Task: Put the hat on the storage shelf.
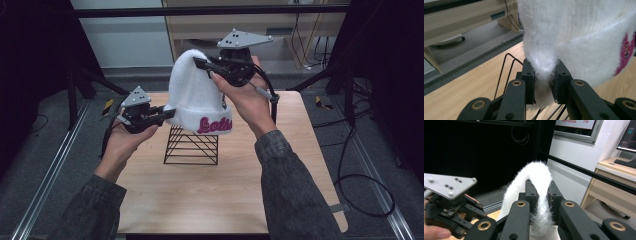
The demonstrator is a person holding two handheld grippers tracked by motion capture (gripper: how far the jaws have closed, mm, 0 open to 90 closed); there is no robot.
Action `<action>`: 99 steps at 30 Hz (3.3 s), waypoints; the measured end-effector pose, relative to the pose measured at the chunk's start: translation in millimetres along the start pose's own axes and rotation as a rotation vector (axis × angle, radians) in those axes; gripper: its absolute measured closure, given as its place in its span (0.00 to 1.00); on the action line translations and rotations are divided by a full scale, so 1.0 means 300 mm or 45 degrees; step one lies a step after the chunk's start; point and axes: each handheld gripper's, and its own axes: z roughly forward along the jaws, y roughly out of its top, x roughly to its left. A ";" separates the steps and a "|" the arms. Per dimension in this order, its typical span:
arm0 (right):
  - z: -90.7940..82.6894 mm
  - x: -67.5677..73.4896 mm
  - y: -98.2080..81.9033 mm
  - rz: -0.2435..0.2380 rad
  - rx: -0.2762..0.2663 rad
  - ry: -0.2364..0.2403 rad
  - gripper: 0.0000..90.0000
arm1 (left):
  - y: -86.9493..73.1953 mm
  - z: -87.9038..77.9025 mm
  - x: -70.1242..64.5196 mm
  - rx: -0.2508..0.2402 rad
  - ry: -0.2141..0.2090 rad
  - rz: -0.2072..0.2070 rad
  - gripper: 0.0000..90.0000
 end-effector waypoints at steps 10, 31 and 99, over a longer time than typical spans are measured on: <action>0.032 -0.025 -0.034 0.016 0.033 -0.020 0.92 | -0.021 -0.036 0.003 -0.022 0.024 -0.021 0.83; 0.112 -0.074 -0.132 0.074 0.078 -0.019 0.92 | -0.070 -0.001 0.048 0.001 0.094 -0.052 0.82; 0.158 0.050 -0.299 -0.029 0.332 0.117 0.91 | -0.366 0.047 0.080 0.122 0.086 -0.102 0.85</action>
